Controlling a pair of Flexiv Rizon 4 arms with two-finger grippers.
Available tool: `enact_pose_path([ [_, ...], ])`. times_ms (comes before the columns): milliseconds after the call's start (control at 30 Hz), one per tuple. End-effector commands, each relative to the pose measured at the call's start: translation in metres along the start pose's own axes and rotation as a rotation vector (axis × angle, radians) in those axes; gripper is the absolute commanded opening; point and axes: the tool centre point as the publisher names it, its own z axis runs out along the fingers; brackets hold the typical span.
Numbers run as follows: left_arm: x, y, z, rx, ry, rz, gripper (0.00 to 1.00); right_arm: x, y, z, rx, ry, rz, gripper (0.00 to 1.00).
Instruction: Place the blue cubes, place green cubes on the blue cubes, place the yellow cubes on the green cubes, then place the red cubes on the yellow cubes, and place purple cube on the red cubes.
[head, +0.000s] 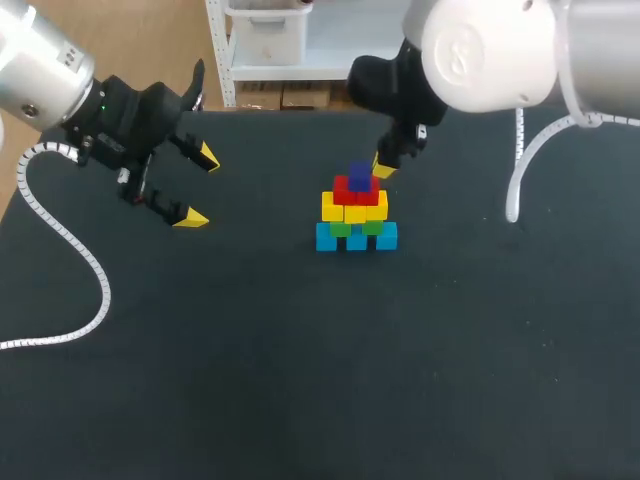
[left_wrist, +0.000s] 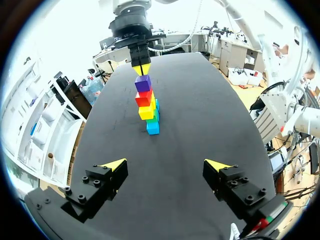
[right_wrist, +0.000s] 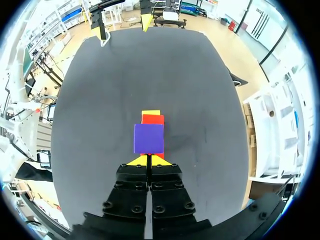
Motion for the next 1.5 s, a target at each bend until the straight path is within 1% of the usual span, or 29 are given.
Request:
enact_pose_path([
  [33, 0.001, 0.0, 0.0, -0.001, -0.002, 0.003, 1.0, -0.002, -0.002, 0.001, -0.003, -0.001, -0.003, 0.0],
  [433, 0.001, 0.0, 0.0, -0.001, -0.002, 0.003, 1.0, 0.001, -0.002, -0.001, -0.002, 0.002, 0.006, 0.0],
  [567, 0.001, 0.0, 0.0, -0.001, -0.002, 0.003, 1.0, 0.012, -0.001, -0.008, 0.011, -0.011, 0.039, 0.0],
  [667, 0.001, 0.0, 0.0, -0.001, -0.002, 0.003, 1.0, 0.023, 0.0, -0.017, 0.006, -0.049, 0.056, 0.0],
  [700, 0.001, 0.0, 0.0, -0.001, -0.002, 0.003, 1.0, 0.027, 0.0, -0.019, -0.001, -0.061, 0.055, 0.03],
  [733, 0.001, 0.0, 0.0, -0.001, -0.002, 0.003, 1.0, 0.033, 0.0, -0.023, -0.009, -0.091, 0.054, 0.59],
  [767, 0.001, 0.0, 0.0, -0.001, -0.002, 0.003, 1.0, 0.038, -0.001, -0.025, -0.016, -0.119, 0.056, 1.0],
  [867, 0.001, 0.0, 0.0, -0.001, -0.002, 0.003, 1.0, 0.054, -0.002, -0.03, -0.023, -0.245, 0.073, 1.0],
  [933, 0.001, 0.0, 0.0, -0.001, -0.002, 0.003, 1.0, 0.063, -0.002, -0.033, -0.009, -0.335, 0.071, 1.0],
  [967, 0.001, 0.0, 0.0, -0.001, -0.002, 0.003, 1.0, 0.066, -0.001, -0.035, -0.01, -0.361, 0.069, 1.0],
  [1033, 0.001, 0.0, 0.0, -0.001, -0.002, 0.003, 1.0, 0.071, -0.001, -0.04, 0.018, -0.399, 0.046, 1.0],
  [1100, 0.001, 0.0, 0.0, -0.001, -0.002, 0.003, 1.0, 0.077, -0.001, -0.045, 0.023, -0.42, 0.044, 1.0],
  [1133, 0.001, 0.0, 0.0, -0.001, -0.002, 0.003, 1.0, 0.08, -0.001, -0.046, 0.021, -0.423, 0.022, 1.0],
  [1267, 0.001, 0.0, 0.0, -0.001, -0.002, 0.003, 1.0, 0.094, -0.001, -0.05, 0.009, -0.436, -0.001, 1.0],
  [1333, 0.001, 0.0, 0.0, -0.001, -0.002, 0.003, 1.0, 0.101, -0.002, -0.051, -0.001, -0.457, -0.01, 1.0],
  [1500, 0.001, 0.0, 0.0, -0.001, -0.002, 0.003, 1.0, 0.126, -0.002, -0.056, -0.017, -0.49, -0.015, 1.0],
])
